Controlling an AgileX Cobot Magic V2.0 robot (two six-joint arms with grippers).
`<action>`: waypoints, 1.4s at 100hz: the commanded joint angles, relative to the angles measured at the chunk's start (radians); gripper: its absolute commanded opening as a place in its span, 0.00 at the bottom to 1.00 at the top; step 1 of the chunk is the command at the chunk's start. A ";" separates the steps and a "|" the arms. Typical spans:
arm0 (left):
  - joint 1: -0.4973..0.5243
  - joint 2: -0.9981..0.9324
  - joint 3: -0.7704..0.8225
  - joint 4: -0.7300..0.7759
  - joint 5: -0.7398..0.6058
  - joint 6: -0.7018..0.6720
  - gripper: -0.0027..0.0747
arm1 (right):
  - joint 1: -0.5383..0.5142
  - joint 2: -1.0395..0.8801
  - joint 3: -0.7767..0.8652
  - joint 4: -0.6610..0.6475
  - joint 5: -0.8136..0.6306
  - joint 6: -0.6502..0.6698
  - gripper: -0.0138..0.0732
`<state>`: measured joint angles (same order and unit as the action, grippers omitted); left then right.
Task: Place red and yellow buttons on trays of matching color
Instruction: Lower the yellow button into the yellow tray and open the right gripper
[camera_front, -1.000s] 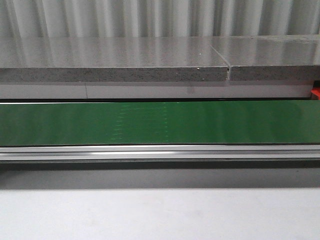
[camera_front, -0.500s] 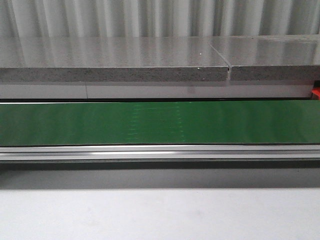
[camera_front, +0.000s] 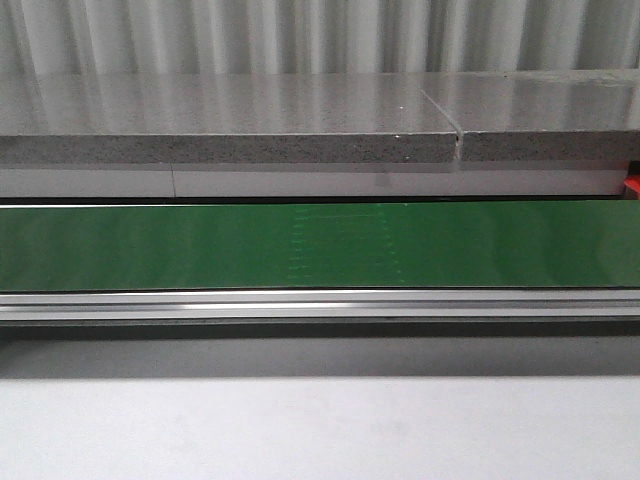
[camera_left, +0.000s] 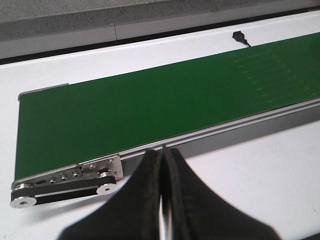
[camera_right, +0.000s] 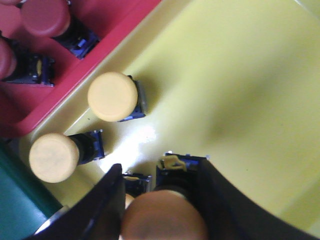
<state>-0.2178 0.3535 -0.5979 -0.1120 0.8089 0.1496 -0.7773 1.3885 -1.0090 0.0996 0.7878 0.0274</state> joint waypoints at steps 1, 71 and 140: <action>-0.008 0.008 -0.025 -0.019 -0.066 -0.003 0.01 | -0.007 -0.006 0.008 0.007 -0.099 0.004 0.38; -0.008 0.008 -0.025 -0.019 -0.066 -0.003 0.01 | -0.007 0.137 0.086 0.069 -0.269 0.057 0.78; -0.008 0.008 -0.025 -0.019 -0.066 -0.003 0.01 | 0.097 -0.125 0.083 0.021 -0.171 0.057 0.72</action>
<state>-0.2178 0.3535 -0.5979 -0.1120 0.8089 0.1496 -0.7287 1.3278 -0.9021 0.1314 0.6219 0.0911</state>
